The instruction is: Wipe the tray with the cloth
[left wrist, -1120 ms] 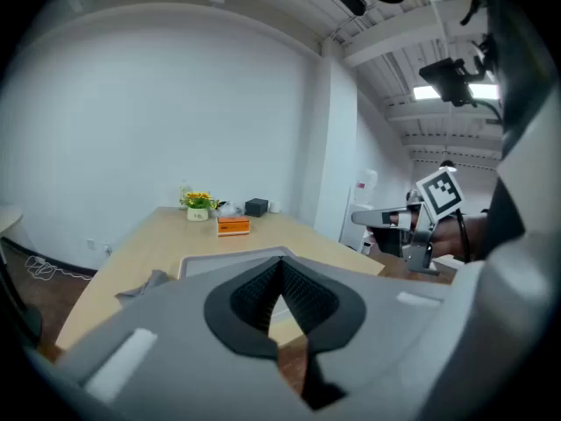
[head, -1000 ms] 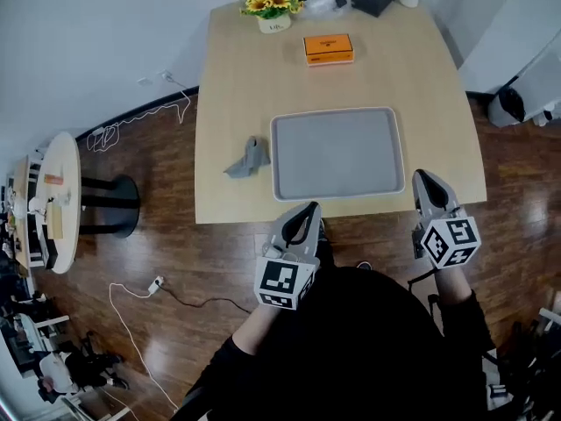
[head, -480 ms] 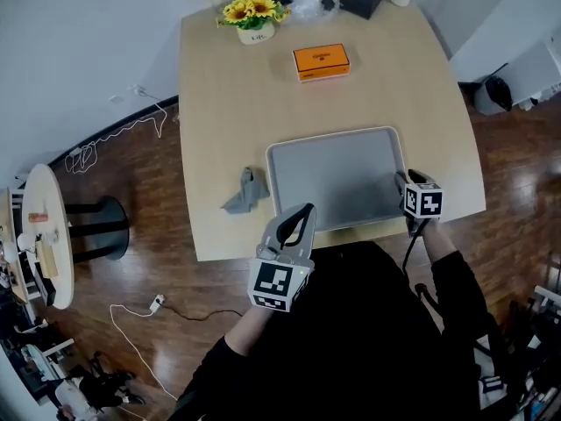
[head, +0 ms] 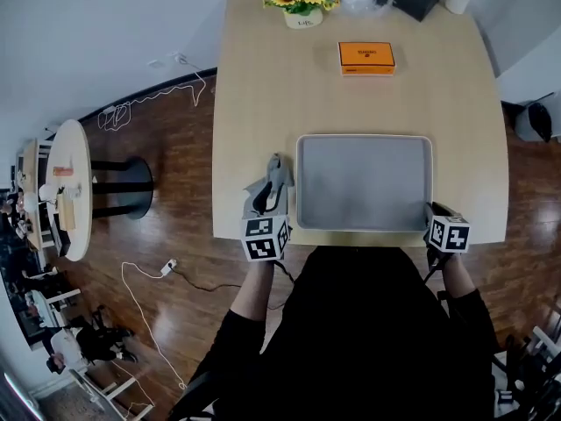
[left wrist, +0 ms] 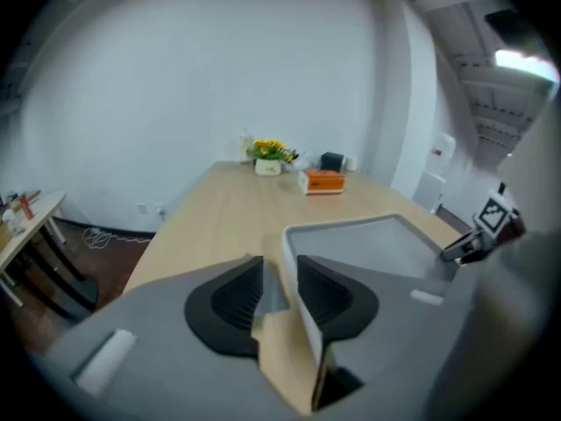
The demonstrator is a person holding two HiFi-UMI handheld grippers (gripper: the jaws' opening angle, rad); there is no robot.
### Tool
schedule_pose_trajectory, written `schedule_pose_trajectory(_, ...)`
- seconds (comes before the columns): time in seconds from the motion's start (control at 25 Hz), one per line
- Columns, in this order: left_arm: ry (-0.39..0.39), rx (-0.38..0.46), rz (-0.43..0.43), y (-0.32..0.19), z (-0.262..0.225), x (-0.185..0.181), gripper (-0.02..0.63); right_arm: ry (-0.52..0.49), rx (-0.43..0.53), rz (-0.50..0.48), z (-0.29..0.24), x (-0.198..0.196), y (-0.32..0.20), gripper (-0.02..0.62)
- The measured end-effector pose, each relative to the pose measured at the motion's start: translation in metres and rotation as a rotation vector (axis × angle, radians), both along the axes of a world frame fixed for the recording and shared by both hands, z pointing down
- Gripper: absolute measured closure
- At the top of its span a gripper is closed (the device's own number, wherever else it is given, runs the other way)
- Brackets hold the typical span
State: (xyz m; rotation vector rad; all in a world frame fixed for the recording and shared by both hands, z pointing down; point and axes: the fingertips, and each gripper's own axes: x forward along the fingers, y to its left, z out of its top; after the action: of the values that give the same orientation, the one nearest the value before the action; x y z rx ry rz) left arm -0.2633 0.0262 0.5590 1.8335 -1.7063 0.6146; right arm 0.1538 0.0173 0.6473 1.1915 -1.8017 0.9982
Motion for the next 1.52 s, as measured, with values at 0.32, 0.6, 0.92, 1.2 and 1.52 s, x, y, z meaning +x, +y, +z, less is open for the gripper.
schedule_pose_trajectory(0.32, -0.122, -0.28, 0.017, -0.01, 0.076, -0.04, 0.382, -0.009, -0.004, -0.05, 0.001, -0.003, 0.002, 0.528)
schedule_pose_trajectory(0.6, -0.137, -0.369, 0.053, -0.023, 0.103, -0.028, 0.466, -0.03, 0.006, -0.043, 0.0, -0.006, 0.003, 0.526)
schedule_pose_trajectory(0.92, -0.073, -0.153, 0.108, -0.07, 0.026, 0.012, 0.606, -0.039, 0.019, -0.035, -0.001, -0.005, 0.003, 0.525)
schedule_pose_trajectory(1.2, -0.062, -0.282, 0.183, -0.1, 0.072, 0.046, 0.606, -0.044, 0.033, -0.034, -0.004, -0.008, 0.005, 0.523)
schedule_pose_trajectory(1.52, -0.003, -0.32, 0.227, -0.114, 0.08, 0.092, 0.606, -0.044, 0.065, -0.035, -0.004, -0.011, 0.004, 0.523)
